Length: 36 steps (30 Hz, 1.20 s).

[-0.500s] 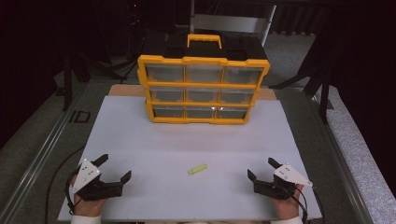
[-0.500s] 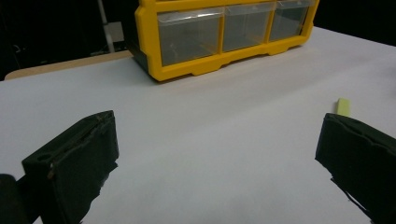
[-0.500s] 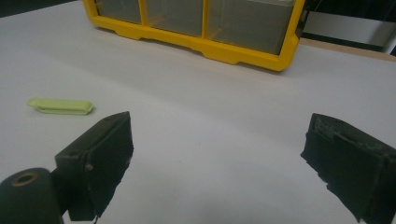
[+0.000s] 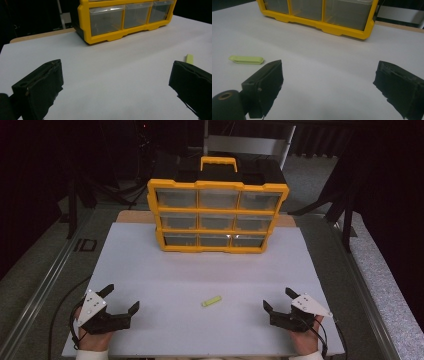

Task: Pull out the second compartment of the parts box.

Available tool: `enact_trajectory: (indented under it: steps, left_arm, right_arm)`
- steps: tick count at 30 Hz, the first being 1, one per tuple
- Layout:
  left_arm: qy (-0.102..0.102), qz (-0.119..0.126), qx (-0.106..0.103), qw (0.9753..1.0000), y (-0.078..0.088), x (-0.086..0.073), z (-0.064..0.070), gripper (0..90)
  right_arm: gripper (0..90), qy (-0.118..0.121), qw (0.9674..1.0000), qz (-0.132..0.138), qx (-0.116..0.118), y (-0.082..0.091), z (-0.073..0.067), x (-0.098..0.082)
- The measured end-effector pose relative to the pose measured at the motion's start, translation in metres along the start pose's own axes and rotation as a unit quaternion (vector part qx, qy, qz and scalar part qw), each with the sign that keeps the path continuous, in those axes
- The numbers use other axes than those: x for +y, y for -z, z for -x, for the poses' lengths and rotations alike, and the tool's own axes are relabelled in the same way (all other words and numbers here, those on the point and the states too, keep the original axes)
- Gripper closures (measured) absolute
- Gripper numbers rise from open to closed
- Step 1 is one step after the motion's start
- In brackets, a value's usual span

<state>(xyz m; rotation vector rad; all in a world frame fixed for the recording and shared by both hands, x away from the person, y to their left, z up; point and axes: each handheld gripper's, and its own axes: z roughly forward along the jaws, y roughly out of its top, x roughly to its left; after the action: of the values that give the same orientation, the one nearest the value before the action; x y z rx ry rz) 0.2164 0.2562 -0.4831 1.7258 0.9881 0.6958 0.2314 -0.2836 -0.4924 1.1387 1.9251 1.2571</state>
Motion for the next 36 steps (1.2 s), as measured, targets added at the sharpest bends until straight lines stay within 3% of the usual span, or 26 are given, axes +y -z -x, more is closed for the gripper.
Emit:
enact_trajectory:
  steps: [17,36]
  left_arm:
    - [-0.005,-0.003,0.001,1.0,-0.003,-0.001,0.003,0.1]
    - [-0.011,-0.011,0.002,0.9999,-0.006,-0.002,0.006,0.1]
  right_arm:
    - [7.8,0.006,0.9999,-0.002,0.011,-0.008,-0.006,0.021]
    - [7.5,0.025,0.9993,-0.002,0.027,-0.031,-0.018,0.048]
